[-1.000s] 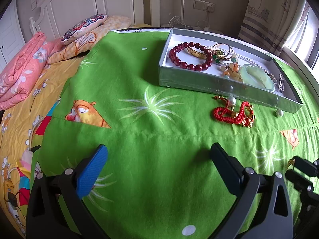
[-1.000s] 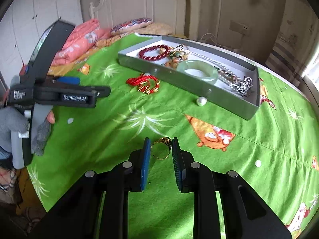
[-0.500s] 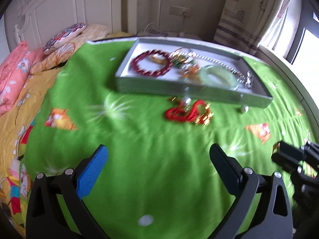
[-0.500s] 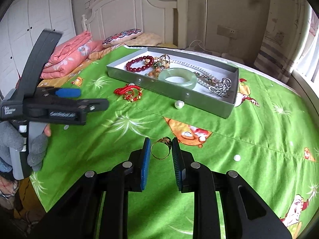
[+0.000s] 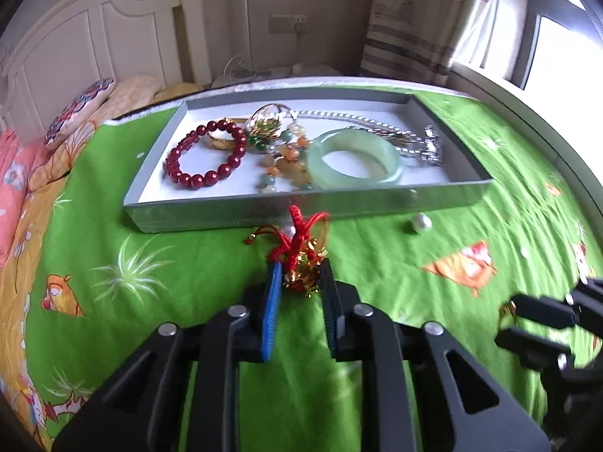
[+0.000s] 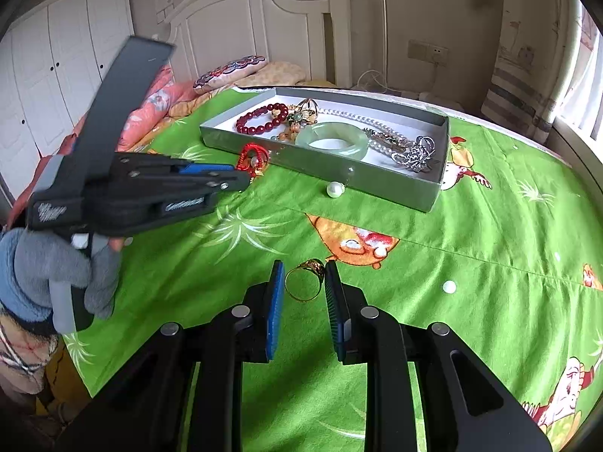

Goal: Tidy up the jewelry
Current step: 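Grasp the red knotted tassel with the left gripper, then carry the red tassel into the tray with the left gripper while the right gripper drops the gold ring there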

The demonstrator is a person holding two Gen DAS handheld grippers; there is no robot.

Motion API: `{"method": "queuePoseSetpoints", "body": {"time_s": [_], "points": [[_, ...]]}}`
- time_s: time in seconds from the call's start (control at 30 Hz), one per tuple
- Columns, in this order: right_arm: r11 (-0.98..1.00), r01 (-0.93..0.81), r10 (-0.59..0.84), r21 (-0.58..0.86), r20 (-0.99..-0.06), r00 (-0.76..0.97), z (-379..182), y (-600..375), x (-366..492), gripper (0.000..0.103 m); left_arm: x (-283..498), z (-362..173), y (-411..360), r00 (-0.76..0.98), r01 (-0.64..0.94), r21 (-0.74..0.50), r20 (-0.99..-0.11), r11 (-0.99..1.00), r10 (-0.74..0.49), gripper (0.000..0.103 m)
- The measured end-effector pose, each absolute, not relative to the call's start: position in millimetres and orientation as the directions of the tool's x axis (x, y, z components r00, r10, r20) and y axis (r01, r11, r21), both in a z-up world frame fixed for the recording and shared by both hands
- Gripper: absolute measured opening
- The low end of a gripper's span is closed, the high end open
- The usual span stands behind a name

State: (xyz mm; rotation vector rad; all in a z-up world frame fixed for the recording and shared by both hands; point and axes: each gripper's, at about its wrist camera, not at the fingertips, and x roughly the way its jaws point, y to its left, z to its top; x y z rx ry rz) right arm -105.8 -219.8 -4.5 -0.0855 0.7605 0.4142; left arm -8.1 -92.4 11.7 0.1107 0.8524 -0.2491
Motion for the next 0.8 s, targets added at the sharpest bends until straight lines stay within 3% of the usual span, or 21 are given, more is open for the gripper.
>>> {"method": "queuePoseSetpoints", "body": {"time_s": [0.8], "points": [[0.917, -0.397, 0.330, 0.040, -0.633, 0.700, 22.2, -223.0, -100.7, 0.023, -68.0, 71.0, -51.0, 0.725, 0.248, -0.053, -0.653, 0.967, -0.221, 0.017]]}}
